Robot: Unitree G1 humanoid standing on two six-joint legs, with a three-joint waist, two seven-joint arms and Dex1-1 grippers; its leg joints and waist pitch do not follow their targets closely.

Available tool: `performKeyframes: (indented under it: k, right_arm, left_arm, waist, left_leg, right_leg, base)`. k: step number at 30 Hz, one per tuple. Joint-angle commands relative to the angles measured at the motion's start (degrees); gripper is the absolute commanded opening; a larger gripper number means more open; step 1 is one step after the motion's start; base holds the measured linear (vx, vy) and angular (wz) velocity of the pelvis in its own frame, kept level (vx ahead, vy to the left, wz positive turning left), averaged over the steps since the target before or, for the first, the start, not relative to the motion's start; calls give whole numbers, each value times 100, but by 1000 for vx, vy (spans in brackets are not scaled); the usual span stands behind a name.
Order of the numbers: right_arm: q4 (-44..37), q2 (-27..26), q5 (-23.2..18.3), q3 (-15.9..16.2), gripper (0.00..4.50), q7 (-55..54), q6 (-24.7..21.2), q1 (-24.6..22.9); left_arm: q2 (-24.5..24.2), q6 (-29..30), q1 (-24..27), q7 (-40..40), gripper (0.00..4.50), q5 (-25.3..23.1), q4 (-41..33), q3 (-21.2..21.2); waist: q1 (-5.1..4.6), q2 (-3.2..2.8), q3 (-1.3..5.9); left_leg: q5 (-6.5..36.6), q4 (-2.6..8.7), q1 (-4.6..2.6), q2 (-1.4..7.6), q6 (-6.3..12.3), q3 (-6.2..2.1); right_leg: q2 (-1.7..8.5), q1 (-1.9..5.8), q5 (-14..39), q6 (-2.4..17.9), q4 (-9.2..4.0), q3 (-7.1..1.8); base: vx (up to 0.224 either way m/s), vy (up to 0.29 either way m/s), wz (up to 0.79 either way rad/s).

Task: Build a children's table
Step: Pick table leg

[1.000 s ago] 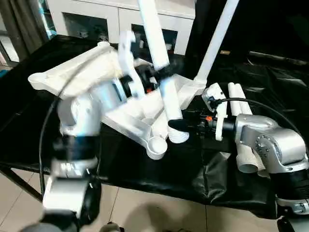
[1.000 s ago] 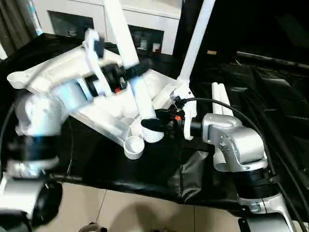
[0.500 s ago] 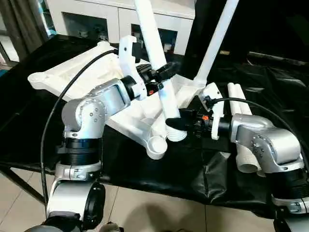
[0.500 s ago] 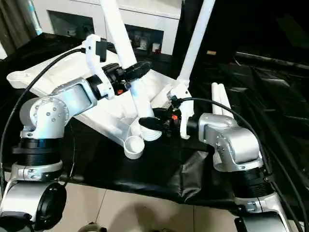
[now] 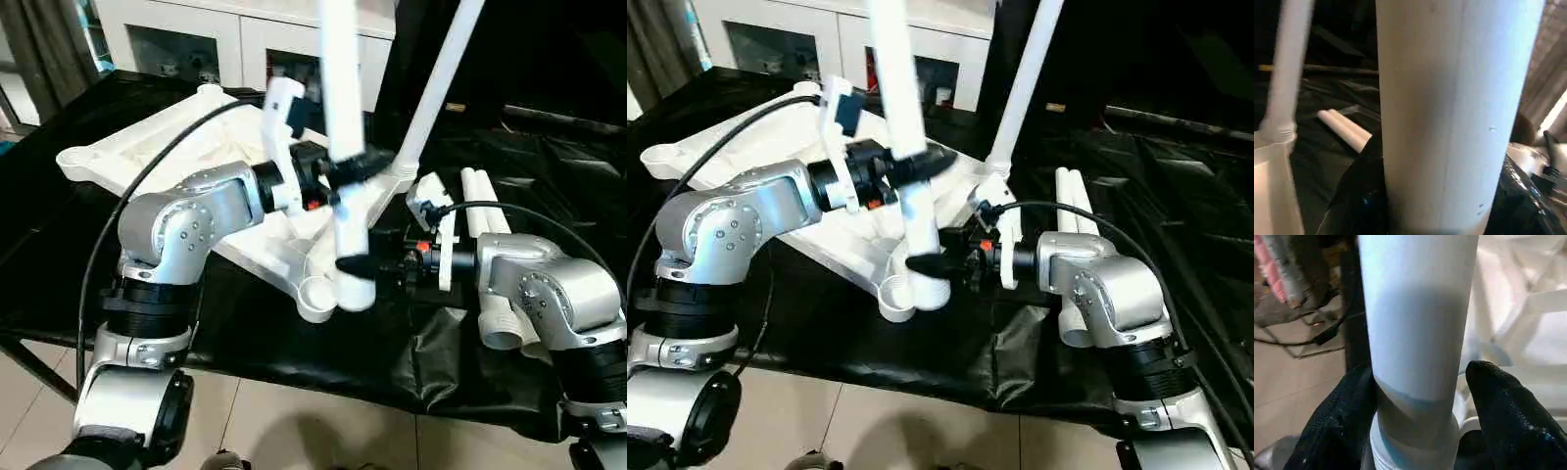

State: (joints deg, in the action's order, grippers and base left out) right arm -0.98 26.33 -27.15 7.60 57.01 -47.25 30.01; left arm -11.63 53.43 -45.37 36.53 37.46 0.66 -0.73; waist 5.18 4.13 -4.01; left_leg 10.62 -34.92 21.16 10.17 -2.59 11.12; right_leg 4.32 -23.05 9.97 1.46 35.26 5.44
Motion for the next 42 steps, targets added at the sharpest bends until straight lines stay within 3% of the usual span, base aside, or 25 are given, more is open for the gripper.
performKeyframes:
  k: [1,21,22,35,36,38,42]
  right_arm:
    - [-47,124,-54,18,301,90,-96,100]
    - [-111,128,-309,150,301,371,-221,37]
    - [-108,132,-301,158,274,375,-219,34]
    - [-82,100,-295,176,198,325,-179,29]
    - [-84,93,-295,172,195,315,-177,26]
    - [-108,5,-323,109,194,212,-169,-4]
    - [-114,-162,-320,-27,192,-32,-78,-64]
  left_arm:
    - [-17,82,-14,239,184,117,-235,-209]
    - [-103,37,42,532,184,91,-308,-400]
    - [-110,38,44,536,184,95,-309,-399]
    - [-109,-36,24,510,184,48,-281,-373]
    - [-103,-5,18,485,219,57,-262,-357]
    - [-46,127,-2,363,254,157,-159,-195]
    - [83,-138,33,289,273,242,-136,60]
  waist:
    - [20,40,458]
    - [25,48,457]
    - [27,44,457]
    - [26,40,456]
    - [26,60,459]
    - [24,40,460]
    - [24,20,463]
  left_leg:
    - [469,347,-55,321,95,-149]
    - [496,342,-53,317,43,-145]
    - [488,344,-55,321,40,-147]
    - [525,345,-58,321,19,-149]
    - [510,343,-52,320,22,-148]
    - [488,340,-55,318,29,-145]
    - [489,344,-50,322,13,-150]
  right_leg:
    - [464,345,1349,814,-404,-357]
    - [465,345,1444,794,-413,-357]
    - [467,342,1442,793,-410,-357]
    - [467,343,1459,788,-416,-356]
    - [469,348,1450,780,-412,-357]
    - [466,338,1362,828,-404,-356]
    - [470,344,1317,855,-409,-356]
  base:
    - [0,0,0]
    - [0,0,0]
    - [0,0,0]
    - [0,0,0]
    - [0,0,0]
    - [0,0,0]
    - [0,0,0]
